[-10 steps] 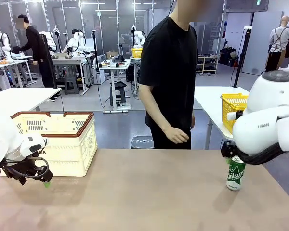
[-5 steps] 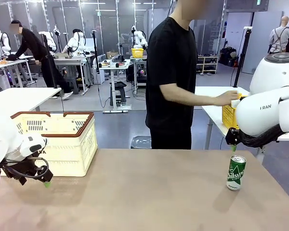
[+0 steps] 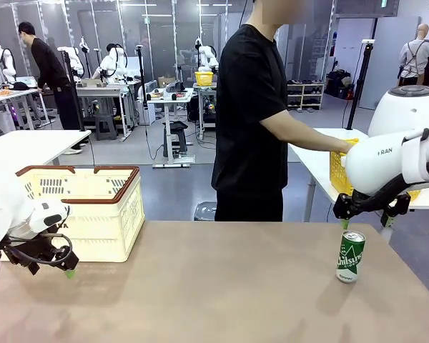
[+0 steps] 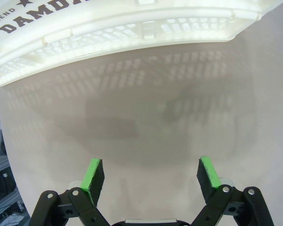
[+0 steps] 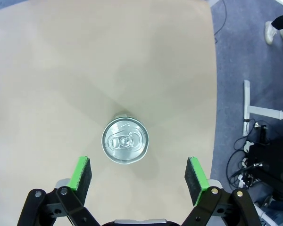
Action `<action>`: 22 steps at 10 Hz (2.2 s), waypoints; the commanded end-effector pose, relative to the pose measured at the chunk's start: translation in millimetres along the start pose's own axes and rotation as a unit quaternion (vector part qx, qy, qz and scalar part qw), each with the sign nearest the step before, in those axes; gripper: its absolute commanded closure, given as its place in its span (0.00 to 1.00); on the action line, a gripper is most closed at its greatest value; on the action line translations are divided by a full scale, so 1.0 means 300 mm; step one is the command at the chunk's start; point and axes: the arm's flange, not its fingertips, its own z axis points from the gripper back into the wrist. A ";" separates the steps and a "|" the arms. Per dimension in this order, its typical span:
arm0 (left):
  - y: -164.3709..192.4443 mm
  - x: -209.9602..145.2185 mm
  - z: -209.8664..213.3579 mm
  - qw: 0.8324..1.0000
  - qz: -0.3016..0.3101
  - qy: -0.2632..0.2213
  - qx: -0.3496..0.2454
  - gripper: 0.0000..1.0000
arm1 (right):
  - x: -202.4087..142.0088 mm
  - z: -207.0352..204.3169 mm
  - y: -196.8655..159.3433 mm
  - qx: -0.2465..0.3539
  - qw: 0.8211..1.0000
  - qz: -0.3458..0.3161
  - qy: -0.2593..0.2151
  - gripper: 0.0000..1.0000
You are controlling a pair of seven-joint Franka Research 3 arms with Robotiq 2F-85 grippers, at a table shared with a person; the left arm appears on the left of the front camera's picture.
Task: Place the drinks into the Shopping basket.
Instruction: Pick up one drink and place it into the Shopping basket.
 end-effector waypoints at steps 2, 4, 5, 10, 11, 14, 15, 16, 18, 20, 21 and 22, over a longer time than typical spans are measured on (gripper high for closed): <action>0.000 -0.002 -0.002 1.000 0.001 0.002 0.000 0.00 | 0.043 -0.060 -0.004 0.031 0.999 0.013 0.022 0.00; 0.000 -0.002 -0.002 1.000 0.001 0.002 0.000 0.00 | 0.054 -0.113 0.001 0.040 0.999 0.010 0.035 0.00; 0.000 -0.002 -0.002 1.000 0.001 0.002 0.000 0.00 | 0.061 -0.139 0.005 0.043 0.998 0.010 0.044 0.00; 0.000 -0.002 -0.002 1.000 0.001 0.002 0.000 0.00 | 0.082 -0.212 0.004 0.055 0.996 0.010 0.071 0.00; 0.000 -0.002 -0.002 1.000 0.001 0.002 0.000 0.00 | 0.083 -0.216 0.004 0.053 0.996 0.011 0.073 0.00; 0.000 -0.002 -0.002 1.000 0.001 0.002 0.000 0.00 | 0.069 -0.210 0.007 0.059 0.995 0.005 0.080 0.24; 0.000 -0.002 -0.002 1.000 0.001 0.002 0.000 0.00 | 0.069 -0.211 0.008 0.057 0.995 0.005 0.084 0.36; 0.000 -0.002 -0.002 1.000 0.001 0.002 0.000 0.00 | 0.067 -0.213 0.010 0.057 0.994 0.004 0.088 0.43; 0.000 -0.002 -0.002 1.000 0.001 0.002 0.000 0.00 | 0.067 -0.215 0.010 0.052 0.995 0.003 0.090 0.63; 0.000 -0.002 -0.002 1.000 0.001 0.002 0.000 0.00 | 0.064 -0.216 0.010 0.050 0.995 0.000 0.088 0.83; 0.000 -0.002 -0.002 1.000 0.001 0.002 0.000 0.00 | 0.061 -0.197 0.022 0.041 0.996 0.003 0.074 0.95; 0.000 -0.002 -0.002 1.000 0.001 0.002 0.000 0.00 | 0.062 -0.160 0.038 0.035 0.997 0.009 0.068 0.95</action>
